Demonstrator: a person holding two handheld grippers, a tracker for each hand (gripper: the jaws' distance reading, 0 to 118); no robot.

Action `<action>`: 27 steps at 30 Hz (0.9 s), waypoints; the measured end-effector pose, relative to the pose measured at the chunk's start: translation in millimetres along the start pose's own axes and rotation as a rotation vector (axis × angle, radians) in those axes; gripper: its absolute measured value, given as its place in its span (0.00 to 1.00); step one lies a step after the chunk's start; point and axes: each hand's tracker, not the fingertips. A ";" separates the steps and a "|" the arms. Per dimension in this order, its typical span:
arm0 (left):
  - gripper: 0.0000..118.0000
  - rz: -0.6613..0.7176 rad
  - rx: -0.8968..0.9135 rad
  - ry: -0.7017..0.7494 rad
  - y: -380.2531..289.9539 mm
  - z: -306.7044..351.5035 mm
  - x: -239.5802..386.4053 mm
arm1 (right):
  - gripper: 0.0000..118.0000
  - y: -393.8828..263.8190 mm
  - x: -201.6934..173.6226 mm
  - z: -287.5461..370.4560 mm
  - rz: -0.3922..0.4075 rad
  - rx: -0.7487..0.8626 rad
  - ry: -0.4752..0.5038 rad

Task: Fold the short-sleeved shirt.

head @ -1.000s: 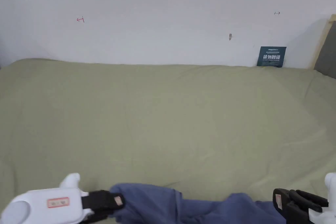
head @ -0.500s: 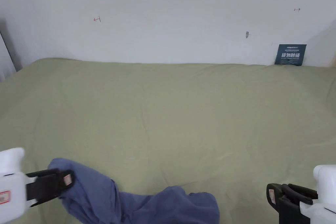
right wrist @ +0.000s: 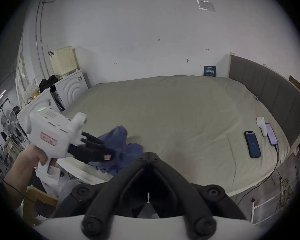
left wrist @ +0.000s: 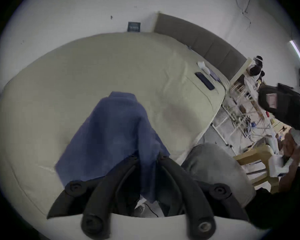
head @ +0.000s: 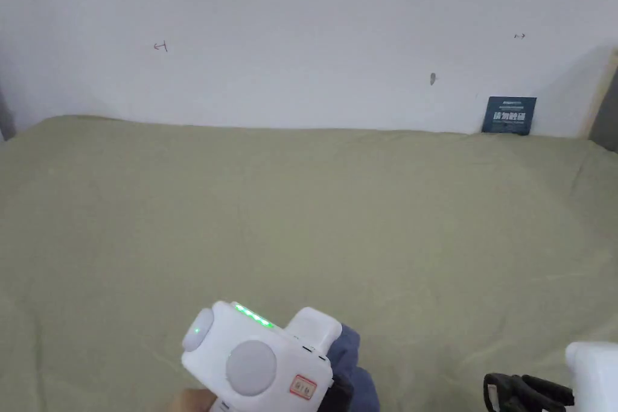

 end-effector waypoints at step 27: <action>0.00 0.784 0.340 -0.487 -101.6 -92.7 -33.9 | 0.01 -5.5 5.3 7.7 -0.023 0.017 0.056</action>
